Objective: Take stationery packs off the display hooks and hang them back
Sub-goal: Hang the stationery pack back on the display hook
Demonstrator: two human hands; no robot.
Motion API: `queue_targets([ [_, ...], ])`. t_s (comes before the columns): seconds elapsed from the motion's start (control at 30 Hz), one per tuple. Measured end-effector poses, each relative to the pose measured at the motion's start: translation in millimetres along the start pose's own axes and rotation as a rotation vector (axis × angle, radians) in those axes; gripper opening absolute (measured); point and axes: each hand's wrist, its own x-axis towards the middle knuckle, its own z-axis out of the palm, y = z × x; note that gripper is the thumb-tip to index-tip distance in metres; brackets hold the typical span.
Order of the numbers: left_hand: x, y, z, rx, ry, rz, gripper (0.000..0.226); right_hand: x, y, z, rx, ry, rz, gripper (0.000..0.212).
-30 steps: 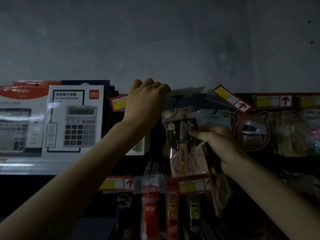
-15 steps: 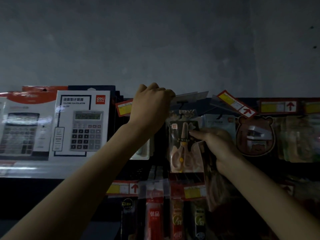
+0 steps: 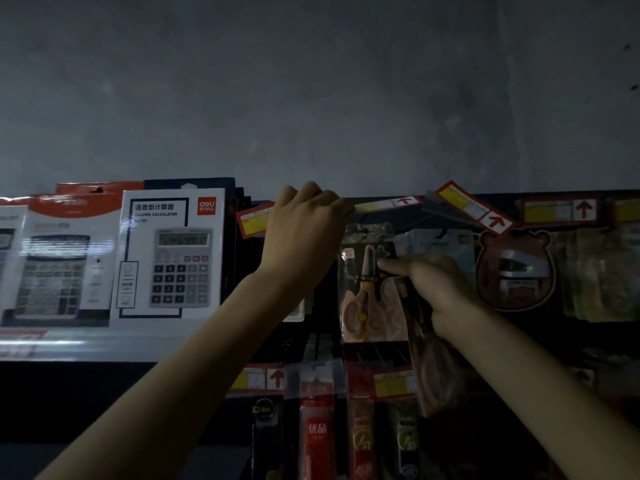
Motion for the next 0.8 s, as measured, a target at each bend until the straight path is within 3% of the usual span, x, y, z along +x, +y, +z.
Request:
queue_targets([
  [0.17,-19.1,11.3,-5.3,-0.081,-0.023,-0.045,0.028,-1.4,2.9,-3.6,-0.011,-0.014,0.010,0.014],
  [0.37,-73.4,32.2,-8.3,-0.376,-0.229,-0.430,0.029,-3.5,3.0,-8.6,-0.098,-0.020,-0.019,0.018],
  [0.57,-103.2,40.4,5.5,-0.952,-0.441,-0.752,0.045,-5.9,4.0,-10.0,-0.152,-0.030,0.015,0.028],
  [0.7,-102.0,43.7,6.7,-1.059,-0.484,-0.872,0.035,-9.0,6.1,-15.2,-0.232,-0.058,0.012,0.038],
  [0.8,-100.7,41.5,6.4,-1.112,-0.475,-0.944,0.034,-18.0,6.1,-22.2,-0.369,-0.125,0.010,0.031],
])
